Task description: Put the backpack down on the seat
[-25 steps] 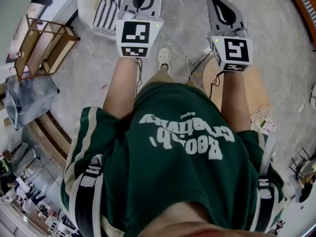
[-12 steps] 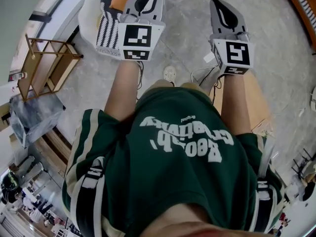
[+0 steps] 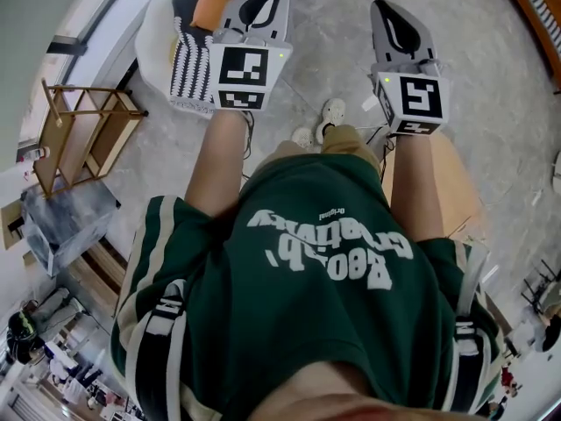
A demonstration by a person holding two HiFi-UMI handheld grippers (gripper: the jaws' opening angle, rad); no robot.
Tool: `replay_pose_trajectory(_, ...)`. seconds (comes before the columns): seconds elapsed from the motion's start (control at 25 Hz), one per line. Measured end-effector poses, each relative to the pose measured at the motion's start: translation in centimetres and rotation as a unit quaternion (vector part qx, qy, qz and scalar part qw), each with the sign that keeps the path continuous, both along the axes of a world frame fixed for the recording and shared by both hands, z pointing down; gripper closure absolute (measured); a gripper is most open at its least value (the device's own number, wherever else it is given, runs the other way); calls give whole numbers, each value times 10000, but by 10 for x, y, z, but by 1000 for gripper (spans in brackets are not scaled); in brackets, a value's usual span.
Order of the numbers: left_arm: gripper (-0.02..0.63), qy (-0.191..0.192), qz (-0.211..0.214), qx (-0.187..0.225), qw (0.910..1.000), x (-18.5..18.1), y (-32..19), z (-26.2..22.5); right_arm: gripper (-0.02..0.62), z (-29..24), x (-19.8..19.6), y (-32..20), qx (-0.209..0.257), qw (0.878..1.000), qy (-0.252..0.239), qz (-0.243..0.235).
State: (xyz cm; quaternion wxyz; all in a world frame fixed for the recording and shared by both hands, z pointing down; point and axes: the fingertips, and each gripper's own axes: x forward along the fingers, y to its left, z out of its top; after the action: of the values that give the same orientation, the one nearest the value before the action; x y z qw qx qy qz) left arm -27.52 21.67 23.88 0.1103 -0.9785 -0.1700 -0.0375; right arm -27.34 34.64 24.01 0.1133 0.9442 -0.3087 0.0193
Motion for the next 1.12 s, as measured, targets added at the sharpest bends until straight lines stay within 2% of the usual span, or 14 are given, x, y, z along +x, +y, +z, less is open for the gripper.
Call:
replay_pose_trajectory(0.32, 588, -52, -132, 70, 9999, 97, 6, 14, 560, 16, 102, 5, 47, 9999, -52, -138)
replay_pose_trajectory(0.8, 588, -59, -676, 139, 9976, 286, 12, 5, 560, 0, 311, 12, 160, 9976, 64, -669)
replay_pose_trajectory(1.12, 588, -54, -796, 182, 9966, 355, 29, 9, 560, 3, 382, 31, 247, 9967, 93, -773)
